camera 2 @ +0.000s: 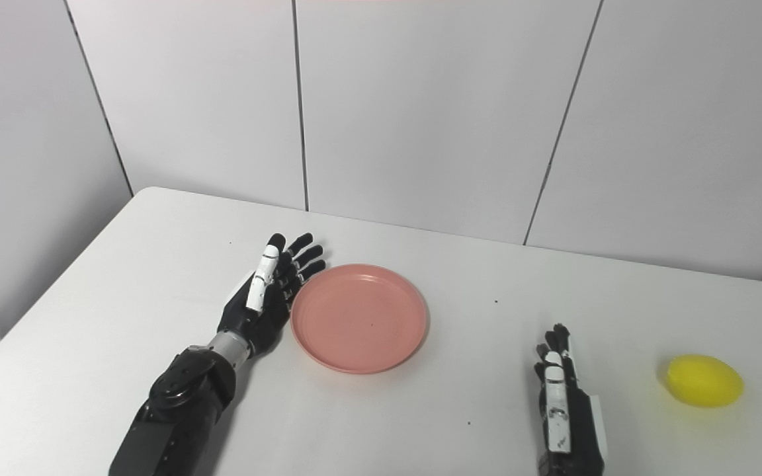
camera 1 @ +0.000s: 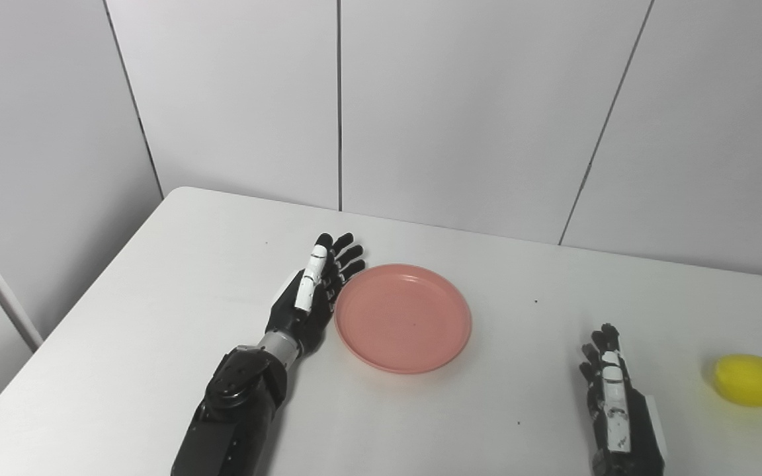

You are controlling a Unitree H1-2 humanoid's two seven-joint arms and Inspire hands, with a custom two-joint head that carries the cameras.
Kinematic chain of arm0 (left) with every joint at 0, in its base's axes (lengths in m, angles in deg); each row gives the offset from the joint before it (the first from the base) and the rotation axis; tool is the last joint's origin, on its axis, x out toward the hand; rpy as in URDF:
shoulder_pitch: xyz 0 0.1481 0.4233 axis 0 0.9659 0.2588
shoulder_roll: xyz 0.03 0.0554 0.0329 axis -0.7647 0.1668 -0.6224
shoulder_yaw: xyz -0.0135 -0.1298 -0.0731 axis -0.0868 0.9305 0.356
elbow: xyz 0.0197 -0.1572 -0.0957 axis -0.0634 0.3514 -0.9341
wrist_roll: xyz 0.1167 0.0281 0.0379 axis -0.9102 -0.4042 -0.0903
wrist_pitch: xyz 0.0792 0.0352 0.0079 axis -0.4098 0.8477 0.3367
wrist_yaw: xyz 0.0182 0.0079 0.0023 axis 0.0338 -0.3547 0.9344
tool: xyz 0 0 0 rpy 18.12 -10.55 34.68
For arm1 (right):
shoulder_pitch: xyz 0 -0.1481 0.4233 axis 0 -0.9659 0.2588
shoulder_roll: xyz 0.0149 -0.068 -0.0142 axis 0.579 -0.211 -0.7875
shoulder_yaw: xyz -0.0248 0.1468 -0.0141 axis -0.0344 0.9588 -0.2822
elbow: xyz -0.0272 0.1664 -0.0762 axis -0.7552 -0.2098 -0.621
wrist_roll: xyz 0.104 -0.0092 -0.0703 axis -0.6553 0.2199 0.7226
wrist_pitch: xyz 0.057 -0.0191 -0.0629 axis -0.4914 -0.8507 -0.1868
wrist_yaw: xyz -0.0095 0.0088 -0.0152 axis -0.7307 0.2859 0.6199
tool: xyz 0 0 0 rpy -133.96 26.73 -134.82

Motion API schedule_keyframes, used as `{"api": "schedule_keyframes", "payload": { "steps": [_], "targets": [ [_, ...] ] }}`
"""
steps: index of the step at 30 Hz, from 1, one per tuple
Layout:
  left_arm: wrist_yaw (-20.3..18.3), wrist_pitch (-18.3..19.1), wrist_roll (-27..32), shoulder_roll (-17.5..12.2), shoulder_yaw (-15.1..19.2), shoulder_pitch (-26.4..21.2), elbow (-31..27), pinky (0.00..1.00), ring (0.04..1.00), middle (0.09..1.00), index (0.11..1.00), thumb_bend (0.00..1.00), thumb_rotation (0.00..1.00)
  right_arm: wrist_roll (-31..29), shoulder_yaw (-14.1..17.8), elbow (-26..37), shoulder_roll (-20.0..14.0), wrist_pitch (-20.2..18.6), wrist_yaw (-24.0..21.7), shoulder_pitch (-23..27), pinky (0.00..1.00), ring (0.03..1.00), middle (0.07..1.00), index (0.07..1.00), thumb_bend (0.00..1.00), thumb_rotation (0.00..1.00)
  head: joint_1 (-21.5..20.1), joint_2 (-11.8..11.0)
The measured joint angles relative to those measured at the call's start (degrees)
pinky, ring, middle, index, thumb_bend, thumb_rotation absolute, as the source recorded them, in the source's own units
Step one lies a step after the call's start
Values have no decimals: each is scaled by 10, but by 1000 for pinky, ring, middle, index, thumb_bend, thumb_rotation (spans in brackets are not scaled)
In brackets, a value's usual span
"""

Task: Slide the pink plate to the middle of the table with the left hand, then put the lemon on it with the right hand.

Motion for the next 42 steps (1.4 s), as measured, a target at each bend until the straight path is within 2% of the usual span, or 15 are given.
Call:
{"api": "schedule_keyframes", "payload": {
  "steps": [7,20,36,42],
  "targets": [
    [-1,13,-4,18,-13,11,-22,966,953,956,945,557,1000,8,0,0,3,0,6,0,1000,964,979,987,245,1000,-14,4],
    [6,62,-4,47,-26,36,-80,991,958,961,951,553,1000,19,-3,0,7,0,13,0,1000,960,972,984,260,1000,-38,13],
    [0,64,-7,52,-20,38,-77,998,966,968,963,553,1000,29,-5,0,10,0,20,0,990,955,969,981,247,1000,-52,19],
    [-2,56,-6,52,-16,38,-71,999,967,967,960,559,1000,31,-6,1,10,0,21,0,987,948,967,981,277,1000,-64,20]
  ]
}}
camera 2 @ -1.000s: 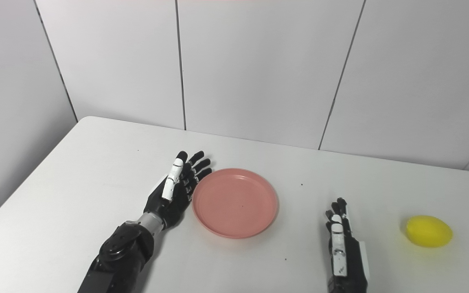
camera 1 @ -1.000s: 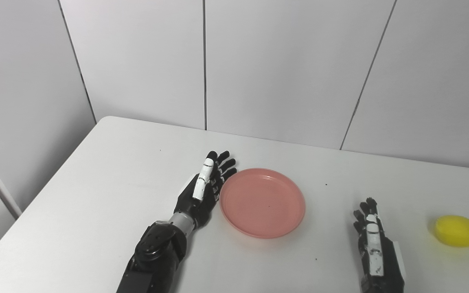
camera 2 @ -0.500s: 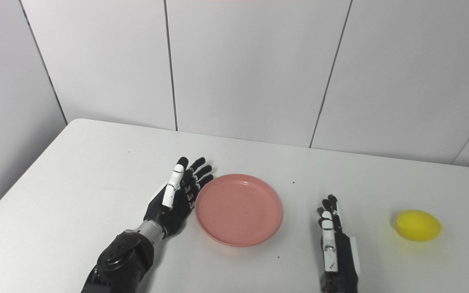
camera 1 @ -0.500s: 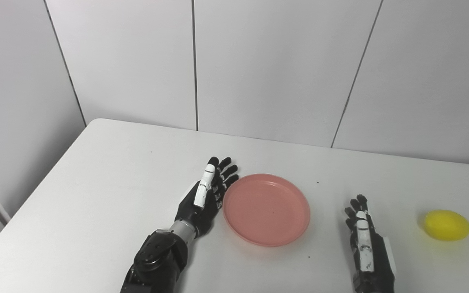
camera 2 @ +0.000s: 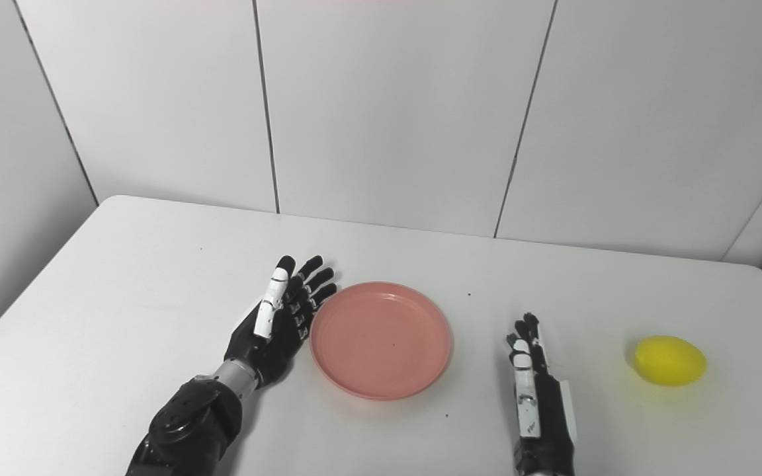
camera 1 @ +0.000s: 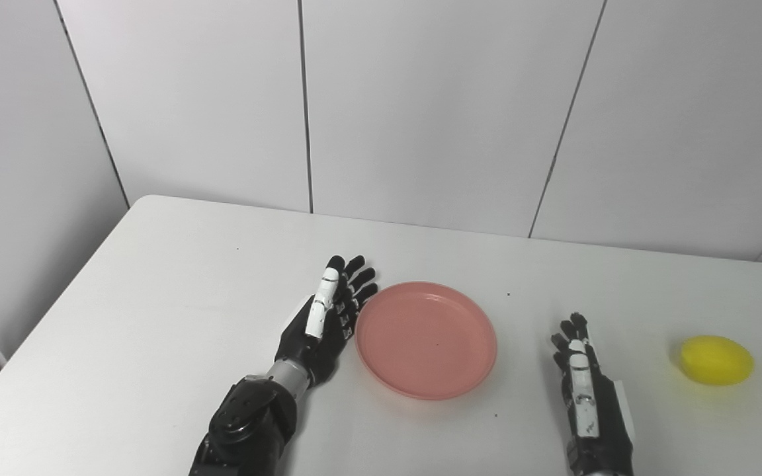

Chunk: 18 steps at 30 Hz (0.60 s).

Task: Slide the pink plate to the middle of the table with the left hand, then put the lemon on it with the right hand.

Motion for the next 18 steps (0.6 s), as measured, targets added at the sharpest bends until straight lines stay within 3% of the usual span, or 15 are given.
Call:
{"api": "schedule_keyframes", "payload": {
  "steps": [12,18],
  "targets": [
    [-5,-27,2,-3,4,-5,21,1000,977,973,962,560,1000,-1,-1,22,-8,-8,-1,2,990,957,970,981,330,1000,-13,0],
    [-5,-39,2,-3,6,-9,33,990,967,966,958,555,1000,0,-1,53,-21,-16,-3,15,943,934,953,964,363,1000,-23,-1]
  ]
}}
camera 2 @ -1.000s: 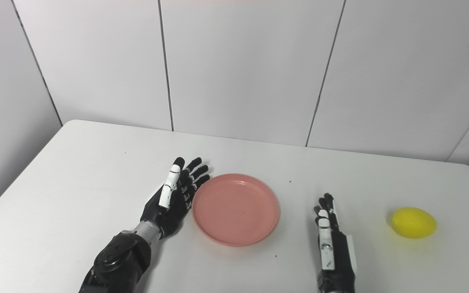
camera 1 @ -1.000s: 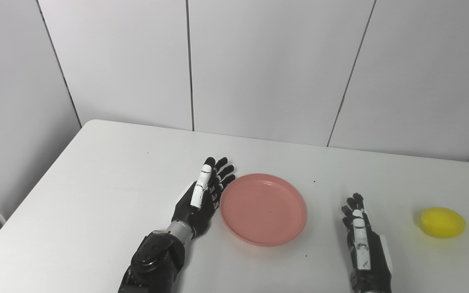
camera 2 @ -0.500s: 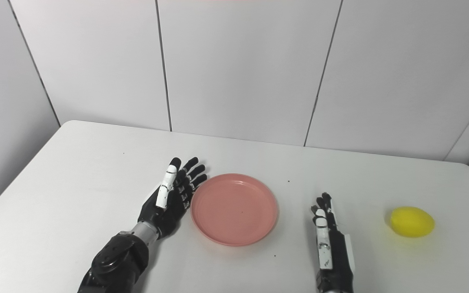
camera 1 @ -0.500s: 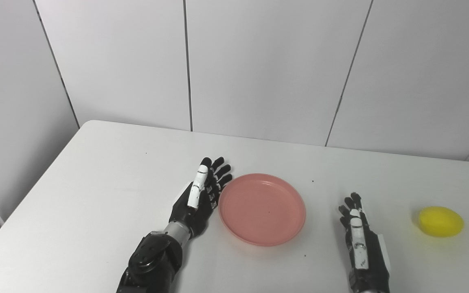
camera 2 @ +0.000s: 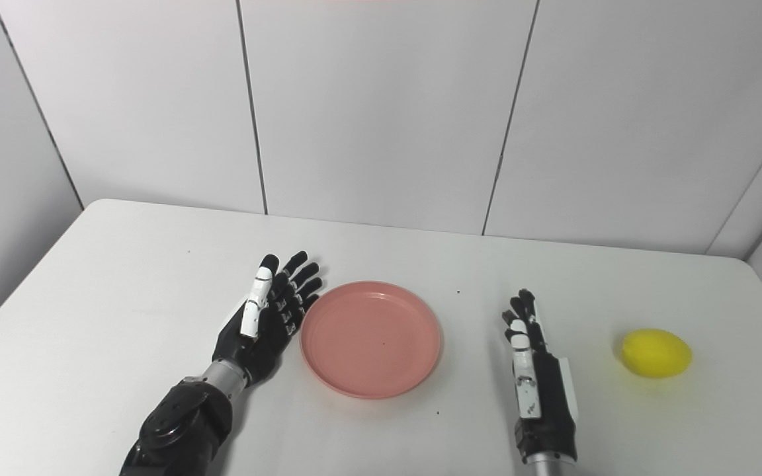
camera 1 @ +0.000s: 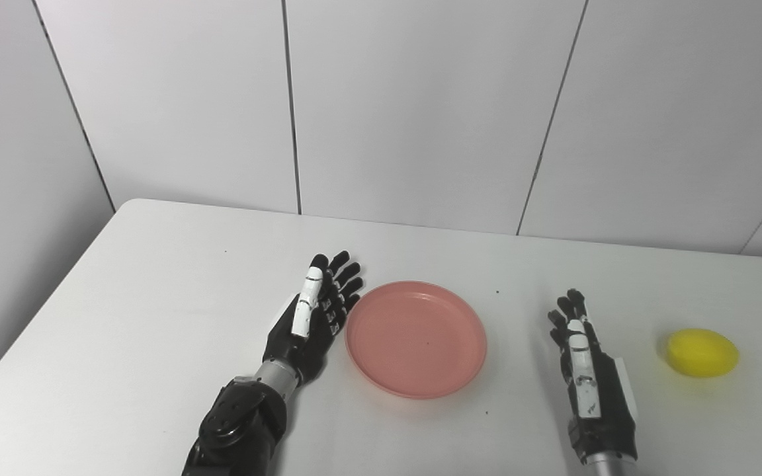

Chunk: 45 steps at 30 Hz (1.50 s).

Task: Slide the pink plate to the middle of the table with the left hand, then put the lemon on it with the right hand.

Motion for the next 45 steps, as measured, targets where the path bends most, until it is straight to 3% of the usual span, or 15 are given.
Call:
{"api": "schedule_keyframes", "payload": {
  "steps": [6,17,23,27,33,40,43,45],
  "targets": [
    [0,-5,0,-1,3,-1,2,984,963,963,958,551,1000,11,1,35,-11,-27,0,14,946,938,956,965,384,1000,-12,0],
    [-20,-26,7,-16,15,-6,23,1000,974,976,969,571,1000,30,3,61,-31,-33,-6,36,924,931,947,956,393,983,-62,-5],
    [-23,-30,7,-20,17,-9,31,1000,978,977,973,581,1000,86,2,74,-43,-42,-4,47,911,937,946,949,456,923,-76,-9],
    [-31,-31,13,-24,19,-10,35,1000,982,979,975,582,1000,122,3,89,-66,-49,-5,53,877,918,927,926,478,791,-83,-11],
    [-37,-42,14,-28,20,-14,47,1000,986,984,976,585,1000,204,5,94,-92,-50,-3,60,867,899,897,915,517,830,-94,-12],
    [-39,-48,18,-32,25,-15,51,1000,978,975,964,574,1000,250,17,129,-132,-63,-9,73,820,872,892,935,685,745,-108,-11],
    [-40,-48,19,-33,27,-15,51,1000,978,975,966,566,1000,257,22,129,-142,-64,-12,78,823,890,908,939,779,628,-114,-11],
    [-41,-48,24,-34,28,-15,52,1000,977,975,966,565,1000,256,26,128,-148,-64,-15,81,829,898,918,943,807,606,-120,-11]
  ]
}}
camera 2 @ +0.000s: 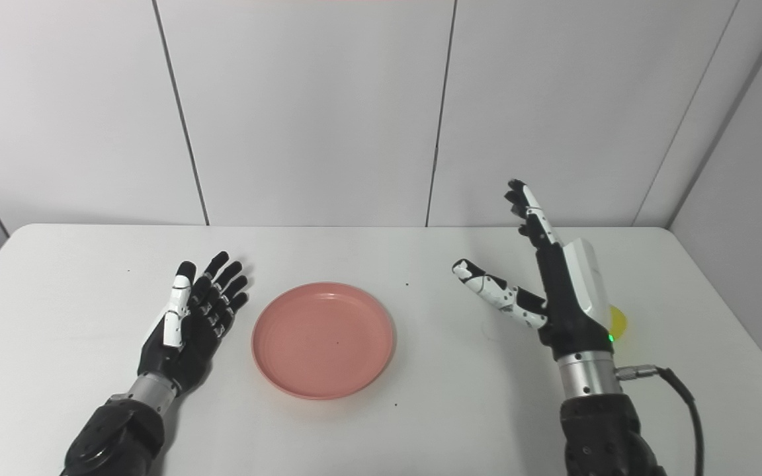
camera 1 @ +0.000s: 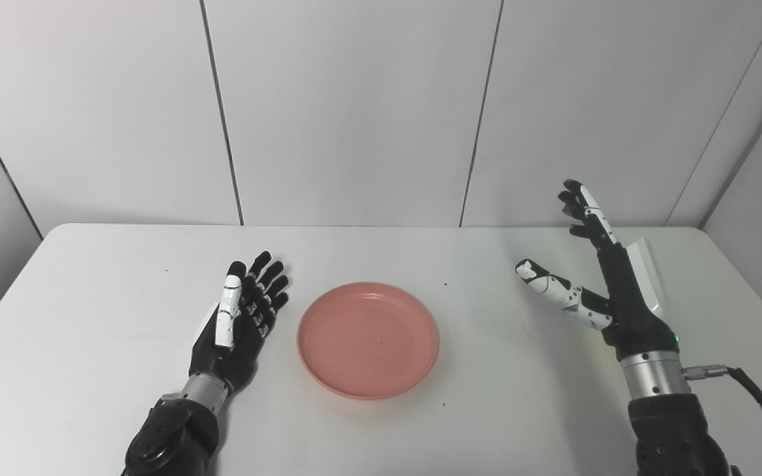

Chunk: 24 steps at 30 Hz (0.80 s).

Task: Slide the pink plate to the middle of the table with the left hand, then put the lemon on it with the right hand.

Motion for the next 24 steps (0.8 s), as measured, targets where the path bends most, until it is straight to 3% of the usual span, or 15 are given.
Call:
{"api": "schedule_keyframes", "payload": {
  "steps": [11,24],
  "targets": [
    [-12,-4,12,-13,1,-2,8,1000,981,977,971,567,1000,38,20,-1,-55,-5,-19,2,767,863,892,927,865,516,-16,2],
    [-22,-7,15,-22,4,-4,15,1000,992,988,977,566,1000,36,56,-20,-113,-9,-46,-2,842,906,926,936,900,474,-33,7]
  ]
}}
